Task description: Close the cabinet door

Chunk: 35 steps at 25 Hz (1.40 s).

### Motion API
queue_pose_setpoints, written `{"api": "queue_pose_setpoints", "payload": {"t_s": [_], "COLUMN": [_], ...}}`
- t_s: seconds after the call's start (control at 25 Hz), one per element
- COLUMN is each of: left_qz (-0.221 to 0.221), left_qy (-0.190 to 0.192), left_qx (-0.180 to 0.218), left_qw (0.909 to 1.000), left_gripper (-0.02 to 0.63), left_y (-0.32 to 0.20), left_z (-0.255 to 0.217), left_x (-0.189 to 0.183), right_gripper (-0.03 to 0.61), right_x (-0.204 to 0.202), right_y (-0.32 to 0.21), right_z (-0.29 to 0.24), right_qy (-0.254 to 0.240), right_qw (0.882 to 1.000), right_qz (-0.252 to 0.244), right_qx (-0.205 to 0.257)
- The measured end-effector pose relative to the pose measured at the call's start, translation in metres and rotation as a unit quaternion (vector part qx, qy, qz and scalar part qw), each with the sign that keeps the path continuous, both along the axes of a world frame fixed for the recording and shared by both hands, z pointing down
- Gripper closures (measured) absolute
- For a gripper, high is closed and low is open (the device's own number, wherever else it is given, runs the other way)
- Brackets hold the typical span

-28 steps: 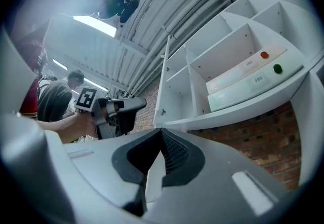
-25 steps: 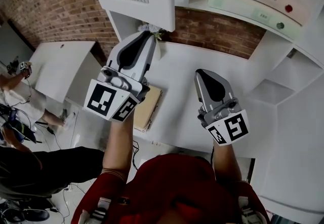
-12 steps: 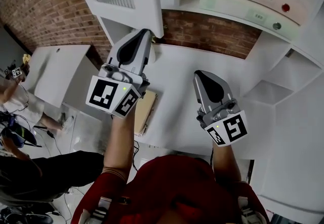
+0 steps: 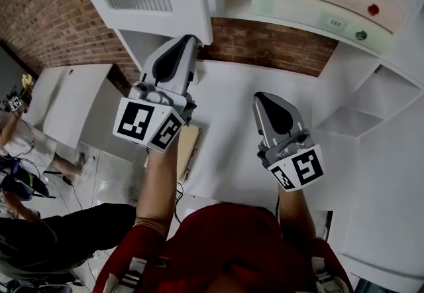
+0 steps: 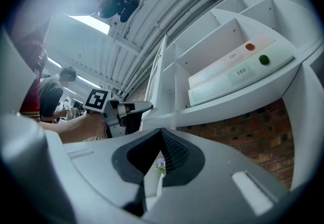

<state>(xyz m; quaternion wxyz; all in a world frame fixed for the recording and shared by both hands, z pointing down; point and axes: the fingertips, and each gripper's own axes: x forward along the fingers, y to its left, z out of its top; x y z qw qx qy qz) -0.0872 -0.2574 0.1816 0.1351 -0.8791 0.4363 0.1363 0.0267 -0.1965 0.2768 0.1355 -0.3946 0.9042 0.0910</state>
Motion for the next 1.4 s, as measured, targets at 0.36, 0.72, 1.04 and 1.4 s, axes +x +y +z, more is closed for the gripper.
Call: {"api": "queue_pose_setpoints", "payload": {"t_s": [0.36,0.72,1.04,1.4], "left_qz": [0.003,0.006,0.008,0.006], "left_qy": [0.001,-0.005,-0.003,-0.001], "left_qx": [0.004,0.008,0.009,0.009], "left_qw": [1.0,0.9999,0.9999,0.9999], "left_gripper": [0.614,0.614,0.614,0.614], "left_y": [-0.017,-0.034,-0.048,-0.061], "left_z": [0.001,0.002,0.003,0.001], "left_x": [0.007,0.012,0.016,0.018], "right_gripper": [0.565,0.565,0.565,0.565], "right_x": [0.005,0.002,0.007,0.013], "right_y": [-0.015,-0.027,-0.038,-0.045], "right_z": [0.002,0.004,0.006,0.008], "right_qy": [0.002,0.007,0.007,0.004], "right_qw": [1.0,1.0,1.0,1.0], "right_qz": [0.006,0.008,0.015,0.024], "right_qx": [-0.002,-0.002,-0.002,-0.006]}}
